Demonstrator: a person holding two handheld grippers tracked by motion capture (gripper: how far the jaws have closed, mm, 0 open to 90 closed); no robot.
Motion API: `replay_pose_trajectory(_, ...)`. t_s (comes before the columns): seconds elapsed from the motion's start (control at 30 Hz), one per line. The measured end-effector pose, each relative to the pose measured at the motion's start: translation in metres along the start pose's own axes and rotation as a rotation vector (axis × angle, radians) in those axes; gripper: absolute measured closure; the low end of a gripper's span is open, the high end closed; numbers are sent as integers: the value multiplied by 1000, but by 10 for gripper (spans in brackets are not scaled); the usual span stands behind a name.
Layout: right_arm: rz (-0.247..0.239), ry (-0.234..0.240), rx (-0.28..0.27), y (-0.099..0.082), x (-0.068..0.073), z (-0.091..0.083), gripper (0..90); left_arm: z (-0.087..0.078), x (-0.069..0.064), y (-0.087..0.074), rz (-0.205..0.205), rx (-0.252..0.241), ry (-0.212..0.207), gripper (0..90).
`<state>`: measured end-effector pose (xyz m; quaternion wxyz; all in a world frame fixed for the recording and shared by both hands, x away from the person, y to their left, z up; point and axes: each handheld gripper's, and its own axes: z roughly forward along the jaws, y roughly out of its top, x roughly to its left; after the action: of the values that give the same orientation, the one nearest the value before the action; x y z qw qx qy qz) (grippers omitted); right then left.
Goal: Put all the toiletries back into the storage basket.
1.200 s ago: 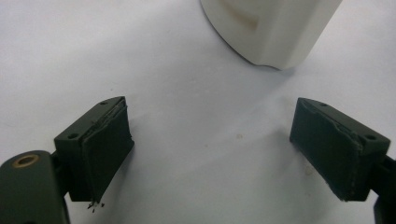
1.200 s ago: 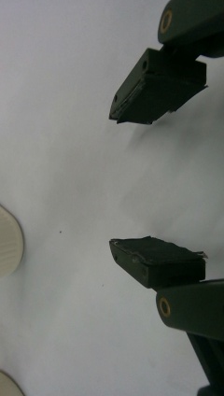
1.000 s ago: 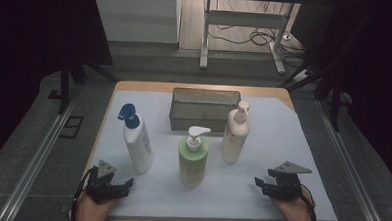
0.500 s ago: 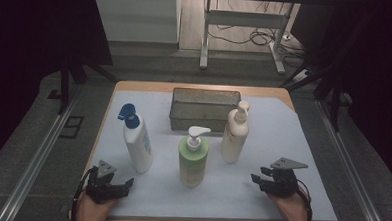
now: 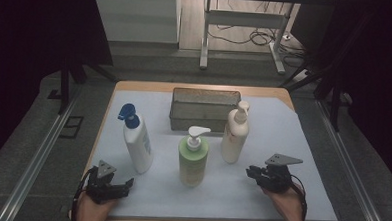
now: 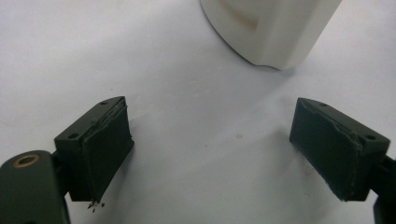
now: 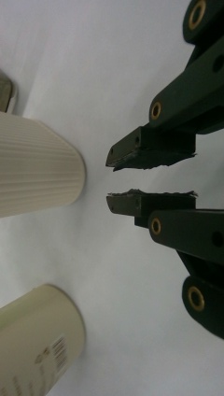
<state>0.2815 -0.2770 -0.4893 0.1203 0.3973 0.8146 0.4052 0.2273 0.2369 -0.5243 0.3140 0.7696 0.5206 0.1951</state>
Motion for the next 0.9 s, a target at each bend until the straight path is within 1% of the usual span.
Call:
replay_pose_trajectory(0.07, -5, -1, -6, 1, -1, 0, 755, 0, 0, 0, 0, 0, 0, 124)
replay_pose_trajectory(0.1, -3, -3, -16, 3, 0, 0, 760, 0, 0, 0, 0, 0, 0, 124)
replay_pose_trajectory(0.17, 3, -1, -17, 4, 0, 0, 765, 0, 0, 0, 0, 0, 0, 124)
replay_pose_trajectory(0.2, 6, 2, -16, 5, 0, 1, 769, 0, 0, 0, 0, 0, 0, 124)
replay_pose_trajectory(0.23, 13, 11, -9, 7, 1, 3, 792, 0, 0, 0, 0, 0, 0, 124)
replay_pose_trajectory(0.27, 13, 11, -9, 7, 1, 3, 792, 0, 0, 0, 0, 0, 0, 124)
replay_pose_trajectory(0.3, 11, 25, 1, 10, 5, 6, 795, 0, 0, 0, 0, 0, 0, 124)
replay_pose_trajectory(0.37, 4, 26, 6, 11, 6, 7, 801, 0, 0, 0, 0, 0, 0, 124)
replay_pose_trajectory(0.4, -8, 25, 10, 12, 8, 9, 808, 0, 0, 0, 0, 0, 0, 124)
replay_pose_trajectory(0.43, -30, 32, 12, 14, 11, 12, 833, 0, 0, 0, 0, 0, 0, 124)
replay_pose_trajectory(0.57, -33, 38, 14, 17, 14, 16, 851, 0, 0, 0, 0, 0, 0, 124)
replay_pose_trajectory(0.6, -34, 44, 3, 20, 16, 17, 872, 0, 0, 0, 1, 0, 0, 124)
replay_pose_trajectory(0.73, -31, 51, -9, 24, 20, 21, 896, 0, 0, 0, 0, 0, 0, 124)
replay_pose_trajectory(0.8, -27, 55, -16, 26, 22, 24, 898, 0, 0, 0, 1, -1, 1, 124)
replay_pose_trajectory(0.9, -35, 53, -25, 32, 28, 32, 900, 0, 0, 0, 1, -1, 1, 124)
